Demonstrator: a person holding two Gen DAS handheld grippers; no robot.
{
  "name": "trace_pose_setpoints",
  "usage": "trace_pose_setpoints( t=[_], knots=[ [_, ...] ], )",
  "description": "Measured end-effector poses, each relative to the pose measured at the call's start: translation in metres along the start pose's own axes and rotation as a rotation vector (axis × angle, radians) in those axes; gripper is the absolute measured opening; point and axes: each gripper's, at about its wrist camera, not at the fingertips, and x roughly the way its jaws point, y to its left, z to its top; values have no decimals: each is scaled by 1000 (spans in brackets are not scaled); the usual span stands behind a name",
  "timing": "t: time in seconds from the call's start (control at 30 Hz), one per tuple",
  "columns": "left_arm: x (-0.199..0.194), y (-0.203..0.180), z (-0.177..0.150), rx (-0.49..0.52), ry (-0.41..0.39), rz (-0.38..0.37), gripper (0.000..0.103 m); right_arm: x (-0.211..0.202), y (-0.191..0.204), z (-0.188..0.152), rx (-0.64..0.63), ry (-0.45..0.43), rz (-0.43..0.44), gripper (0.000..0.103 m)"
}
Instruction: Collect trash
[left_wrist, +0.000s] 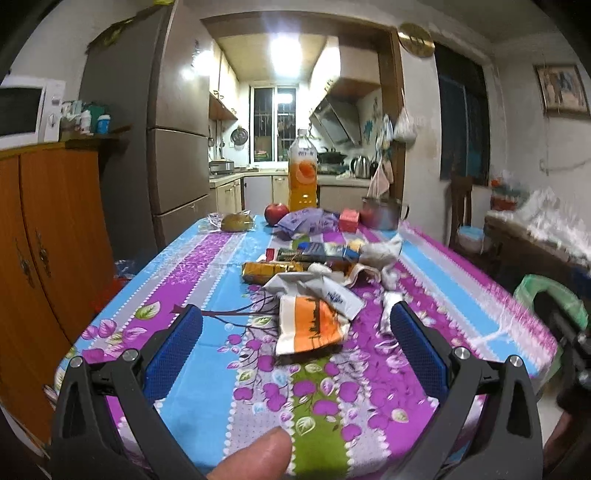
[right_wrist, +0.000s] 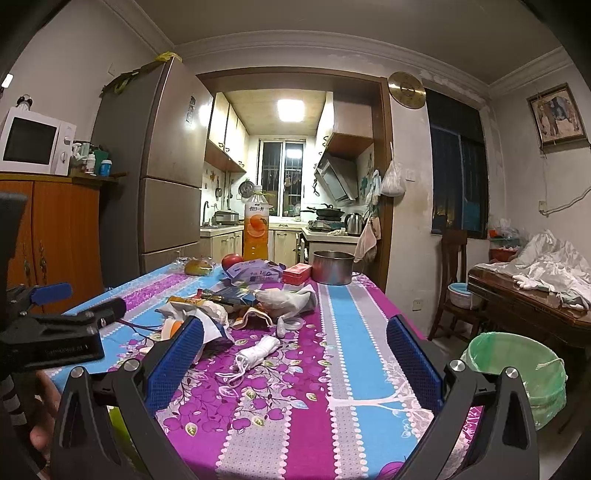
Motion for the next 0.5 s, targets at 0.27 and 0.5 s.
trace_pose_setpoints(
  t=[0.27,0.5],
  knots=[
    [9,-6,1,47,51,38,98,5,4,-4,-9,8,1,99],
    [15,-7,-3,69,83,43,98,11,5,-8,-15,18,3,99]
  ],
)
